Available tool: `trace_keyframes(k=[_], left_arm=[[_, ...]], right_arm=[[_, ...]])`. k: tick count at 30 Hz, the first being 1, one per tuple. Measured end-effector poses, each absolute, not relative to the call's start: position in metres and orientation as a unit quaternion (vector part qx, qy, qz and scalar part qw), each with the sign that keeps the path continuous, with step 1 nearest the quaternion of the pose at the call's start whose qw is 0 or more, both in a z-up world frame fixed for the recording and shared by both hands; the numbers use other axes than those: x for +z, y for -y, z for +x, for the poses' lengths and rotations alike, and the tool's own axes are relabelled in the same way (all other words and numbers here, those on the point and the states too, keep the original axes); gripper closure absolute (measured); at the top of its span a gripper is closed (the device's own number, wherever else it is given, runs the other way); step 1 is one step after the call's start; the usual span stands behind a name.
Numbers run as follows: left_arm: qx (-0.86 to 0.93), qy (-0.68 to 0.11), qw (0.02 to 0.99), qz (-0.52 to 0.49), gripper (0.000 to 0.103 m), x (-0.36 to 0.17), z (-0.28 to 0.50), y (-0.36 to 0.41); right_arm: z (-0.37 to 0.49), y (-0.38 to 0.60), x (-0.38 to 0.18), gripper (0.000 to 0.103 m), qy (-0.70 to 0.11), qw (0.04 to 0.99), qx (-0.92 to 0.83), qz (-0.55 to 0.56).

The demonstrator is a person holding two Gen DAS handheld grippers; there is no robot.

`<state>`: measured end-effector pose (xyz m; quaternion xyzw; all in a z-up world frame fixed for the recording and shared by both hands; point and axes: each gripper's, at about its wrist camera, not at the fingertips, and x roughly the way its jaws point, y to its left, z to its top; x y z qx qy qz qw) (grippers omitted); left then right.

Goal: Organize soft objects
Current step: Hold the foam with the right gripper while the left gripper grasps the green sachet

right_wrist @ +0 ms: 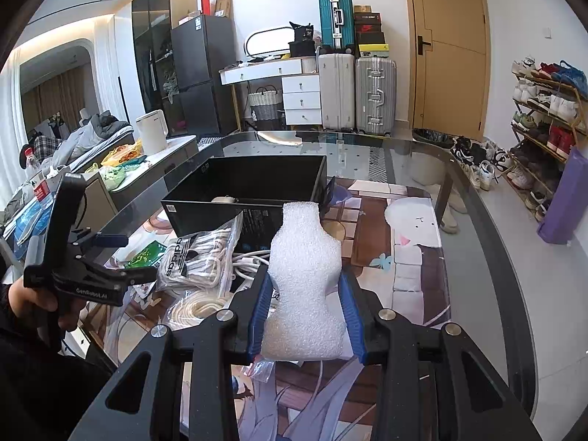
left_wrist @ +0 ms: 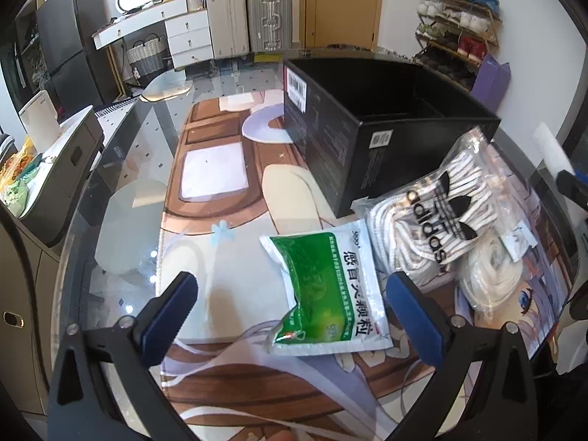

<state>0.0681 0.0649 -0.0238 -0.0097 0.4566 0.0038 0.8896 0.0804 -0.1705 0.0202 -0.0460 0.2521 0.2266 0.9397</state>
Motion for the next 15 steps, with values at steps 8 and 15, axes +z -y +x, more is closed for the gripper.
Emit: trace_keyframes(k=[8,15], left_arm=[[0.015,-0.467,0.884,-0.013,0.000,-0.0314,0.0723,-0.0715],[-0.006,-0.449,0.893,-0.007,0.030,-0.0274,0.0669,-0.0707]], right_arm=[[0.0790,0.1706,0.0199,0.065,-0.254,0.939,0.228,-0.046],[0.0799,0.1711,0.0189,0.065,-0.255,0.938,0.231,-0.046]])
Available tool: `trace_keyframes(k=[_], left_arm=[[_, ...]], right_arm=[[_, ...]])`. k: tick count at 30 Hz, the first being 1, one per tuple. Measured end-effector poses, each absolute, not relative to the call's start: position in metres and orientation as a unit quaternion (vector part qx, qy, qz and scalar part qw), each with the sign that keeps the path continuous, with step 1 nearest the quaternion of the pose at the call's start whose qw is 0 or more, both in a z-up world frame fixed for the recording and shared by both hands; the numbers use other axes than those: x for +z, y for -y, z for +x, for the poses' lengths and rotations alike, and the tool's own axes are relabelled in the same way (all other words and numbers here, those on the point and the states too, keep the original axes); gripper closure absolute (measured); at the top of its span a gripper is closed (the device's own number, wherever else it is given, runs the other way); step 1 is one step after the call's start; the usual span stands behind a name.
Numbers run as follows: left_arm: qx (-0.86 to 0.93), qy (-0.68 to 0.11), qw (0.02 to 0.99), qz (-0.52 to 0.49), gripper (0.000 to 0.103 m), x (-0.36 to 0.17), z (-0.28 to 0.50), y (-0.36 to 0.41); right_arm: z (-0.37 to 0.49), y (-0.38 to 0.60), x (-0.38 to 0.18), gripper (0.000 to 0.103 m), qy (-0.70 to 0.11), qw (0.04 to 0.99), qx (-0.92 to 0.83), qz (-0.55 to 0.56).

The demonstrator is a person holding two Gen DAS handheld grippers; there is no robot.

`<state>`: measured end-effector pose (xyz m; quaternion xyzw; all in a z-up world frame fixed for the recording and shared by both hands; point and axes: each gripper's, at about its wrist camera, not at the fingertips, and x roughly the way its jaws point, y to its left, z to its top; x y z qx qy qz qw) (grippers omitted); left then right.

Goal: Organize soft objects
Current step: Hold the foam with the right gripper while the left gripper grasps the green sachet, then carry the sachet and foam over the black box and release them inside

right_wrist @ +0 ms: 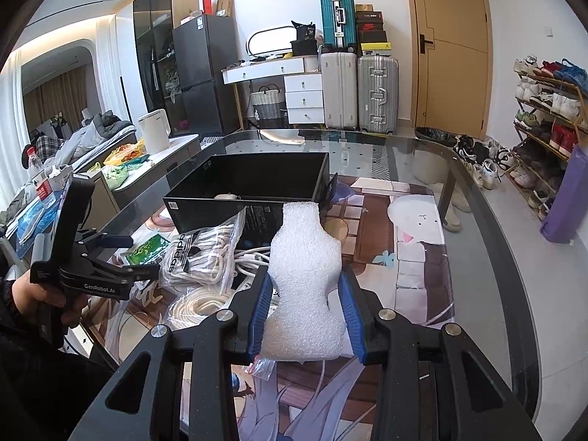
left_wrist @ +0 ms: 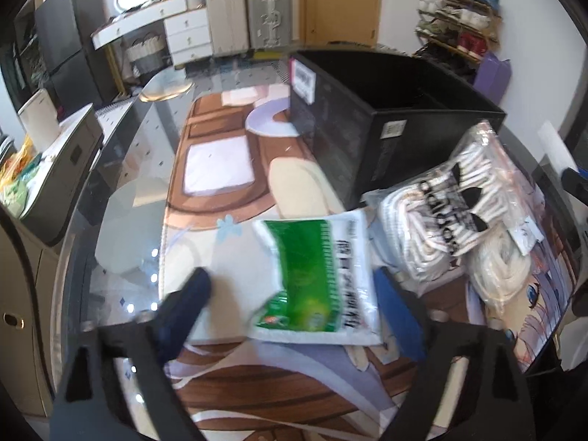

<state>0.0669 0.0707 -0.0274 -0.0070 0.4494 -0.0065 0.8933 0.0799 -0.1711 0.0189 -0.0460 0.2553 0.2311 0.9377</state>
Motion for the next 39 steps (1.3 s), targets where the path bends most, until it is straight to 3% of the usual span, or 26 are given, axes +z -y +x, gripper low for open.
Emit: trace_keyframes(k=[1,7,18,39], left_arm=[[-0.009,-0.447,0.895,-0.005,0.041,-0.026,0.066,-0.069],[-0.022,-0.436,0.899,-0.024,0.056,-0.021,0.060,-0.071],[-0.013,-0.412,0.910,-0.056,0.058,-0.011,0.045,-0.080],[-0.012,-0.316,0.945,-0.086,0.058,0.055,0.030,-0.078]], right_arm=[[0.079,0.170,0.019,0.065,-0.255,0.938,0.232,-0.047],[0.077,0.167,0.019,0.065,-0.254,0.936,0.237,-0.050],[0.077,0.169,0.024,0.065,-0.248,0.936,0.244,-0.056],[0.087,0.160,0.030,0.065,-0.239,0.931,0.269,-0.063]])
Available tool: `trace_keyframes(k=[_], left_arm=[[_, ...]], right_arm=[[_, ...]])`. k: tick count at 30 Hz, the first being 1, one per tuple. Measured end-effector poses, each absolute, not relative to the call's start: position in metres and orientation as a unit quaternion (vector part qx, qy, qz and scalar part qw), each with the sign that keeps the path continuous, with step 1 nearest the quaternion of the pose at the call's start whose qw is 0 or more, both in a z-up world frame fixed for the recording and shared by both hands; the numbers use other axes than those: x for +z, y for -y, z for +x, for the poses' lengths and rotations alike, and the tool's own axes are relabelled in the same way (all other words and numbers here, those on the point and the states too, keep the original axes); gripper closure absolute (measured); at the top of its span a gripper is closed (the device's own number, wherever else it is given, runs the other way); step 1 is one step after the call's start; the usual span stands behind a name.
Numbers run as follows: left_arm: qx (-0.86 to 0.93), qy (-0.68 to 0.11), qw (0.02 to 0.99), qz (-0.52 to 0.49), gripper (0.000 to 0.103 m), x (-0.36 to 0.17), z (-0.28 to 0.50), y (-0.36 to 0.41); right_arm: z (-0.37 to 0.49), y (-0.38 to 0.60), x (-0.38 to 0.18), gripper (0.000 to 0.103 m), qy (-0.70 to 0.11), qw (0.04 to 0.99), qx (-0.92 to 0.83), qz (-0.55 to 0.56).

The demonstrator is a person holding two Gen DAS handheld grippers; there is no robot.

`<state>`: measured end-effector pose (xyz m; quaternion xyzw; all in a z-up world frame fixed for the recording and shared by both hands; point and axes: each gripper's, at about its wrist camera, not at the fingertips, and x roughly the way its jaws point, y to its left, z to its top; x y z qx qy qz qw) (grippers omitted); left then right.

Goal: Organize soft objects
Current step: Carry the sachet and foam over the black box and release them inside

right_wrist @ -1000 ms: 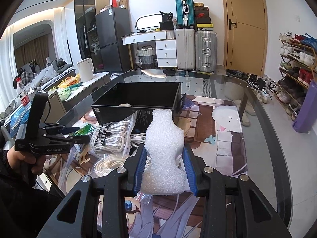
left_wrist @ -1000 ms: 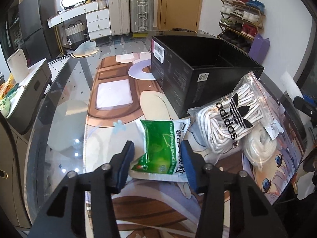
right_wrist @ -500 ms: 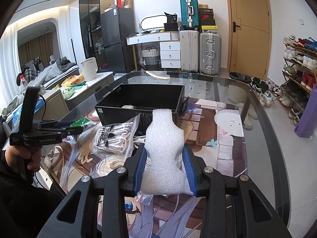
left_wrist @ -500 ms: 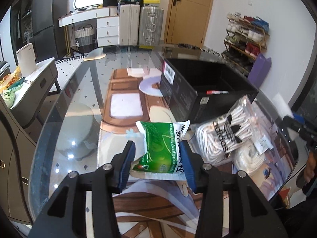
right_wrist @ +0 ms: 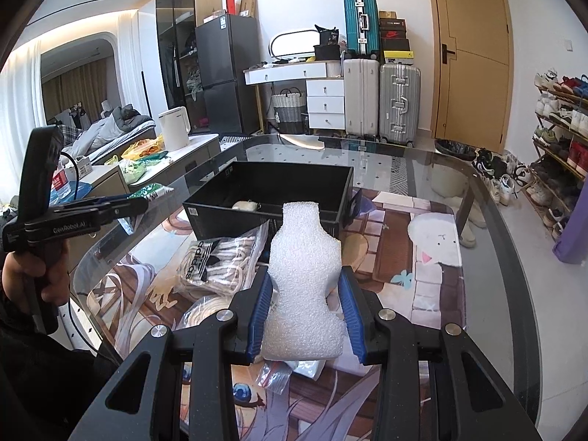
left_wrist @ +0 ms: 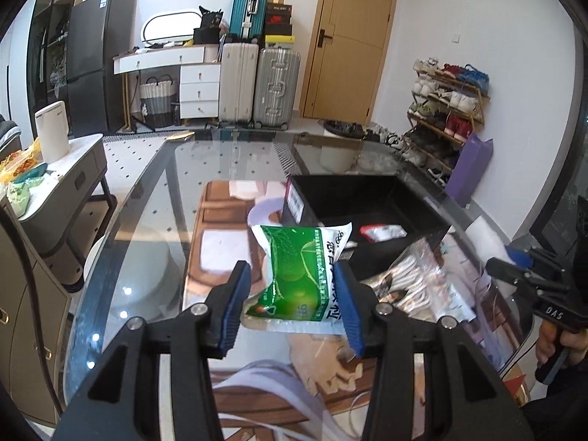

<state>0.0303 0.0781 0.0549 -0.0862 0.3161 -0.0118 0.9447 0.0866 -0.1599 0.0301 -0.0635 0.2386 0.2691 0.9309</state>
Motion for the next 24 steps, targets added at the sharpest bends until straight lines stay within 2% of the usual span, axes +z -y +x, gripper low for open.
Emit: trace_keyframes(k=[24], left_arm=[[-0.053,-0.283,0.954,-0.087,0.058,0.079,0.083,-0.045]], right_arm=[[0.130,0.132,0.056,0.065,-0.213,0.928,0.297,-0.073]])
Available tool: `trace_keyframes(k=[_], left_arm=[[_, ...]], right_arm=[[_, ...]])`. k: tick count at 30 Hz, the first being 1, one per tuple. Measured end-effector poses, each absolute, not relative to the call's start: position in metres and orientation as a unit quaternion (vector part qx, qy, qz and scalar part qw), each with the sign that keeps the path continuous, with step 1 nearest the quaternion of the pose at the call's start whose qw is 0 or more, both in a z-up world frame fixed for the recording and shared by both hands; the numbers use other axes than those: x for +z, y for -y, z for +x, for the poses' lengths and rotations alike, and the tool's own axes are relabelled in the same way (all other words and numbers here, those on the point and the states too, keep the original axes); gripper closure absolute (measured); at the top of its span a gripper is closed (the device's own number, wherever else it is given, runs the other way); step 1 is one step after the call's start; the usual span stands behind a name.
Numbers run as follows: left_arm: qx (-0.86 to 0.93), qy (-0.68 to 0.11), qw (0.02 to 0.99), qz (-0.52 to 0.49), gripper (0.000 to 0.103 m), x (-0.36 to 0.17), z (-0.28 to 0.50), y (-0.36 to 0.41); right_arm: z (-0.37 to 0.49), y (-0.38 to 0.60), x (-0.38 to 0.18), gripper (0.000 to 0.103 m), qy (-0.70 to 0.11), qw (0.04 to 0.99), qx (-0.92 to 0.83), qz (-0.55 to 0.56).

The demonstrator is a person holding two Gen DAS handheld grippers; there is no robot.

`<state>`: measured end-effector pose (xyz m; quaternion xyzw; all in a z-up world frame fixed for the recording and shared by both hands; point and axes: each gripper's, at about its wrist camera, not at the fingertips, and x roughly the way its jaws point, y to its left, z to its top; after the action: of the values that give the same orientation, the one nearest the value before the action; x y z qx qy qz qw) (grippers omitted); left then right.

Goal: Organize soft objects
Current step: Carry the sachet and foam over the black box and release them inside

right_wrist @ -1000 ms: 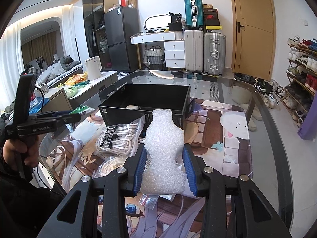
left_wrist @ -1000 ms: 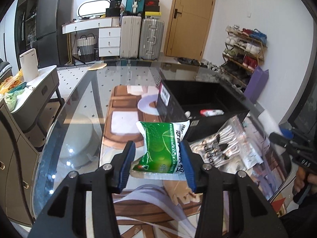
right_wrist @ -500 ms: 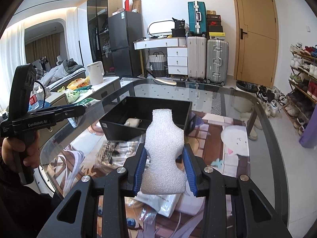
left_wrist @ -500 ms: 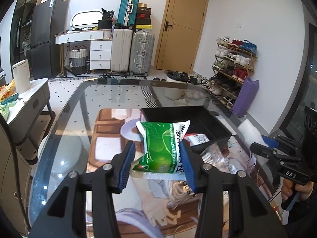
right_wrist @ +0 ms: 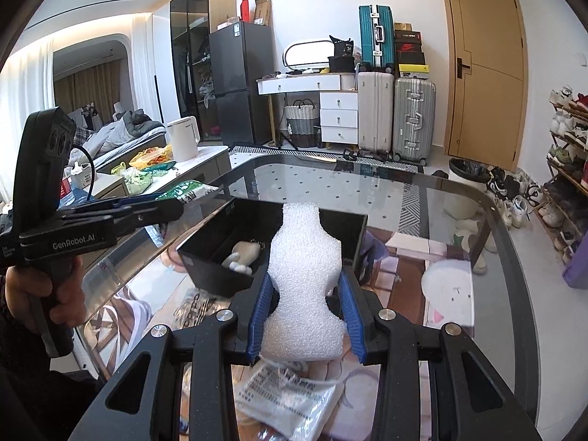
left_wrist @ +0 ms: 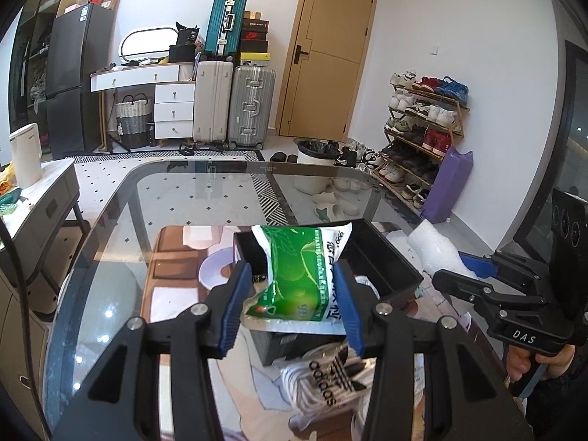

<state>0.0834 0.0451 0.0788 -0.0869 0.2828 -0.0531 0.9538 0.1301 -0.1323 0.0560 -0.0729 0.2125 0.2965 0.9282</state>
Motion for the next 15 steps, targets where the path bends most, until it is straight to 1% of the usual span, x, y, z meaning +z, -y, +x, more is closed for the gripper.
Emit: trace_keyframes(k=[10,15], left_arm=[[-0.083,-0.291,0.949,-0.092,0.058,0.072,0.113,-0.037],[-0.092,-0.308,0.944,-0.073,0.058,0.066,0.131,-0.027]], right_arm=[[0.152,0.108,0.058,0.065,-0.217,0.931,0.282,-0.079],[0.161,0.103,0.054,0.066,-0.214,0.938,0.266,-0.060]])
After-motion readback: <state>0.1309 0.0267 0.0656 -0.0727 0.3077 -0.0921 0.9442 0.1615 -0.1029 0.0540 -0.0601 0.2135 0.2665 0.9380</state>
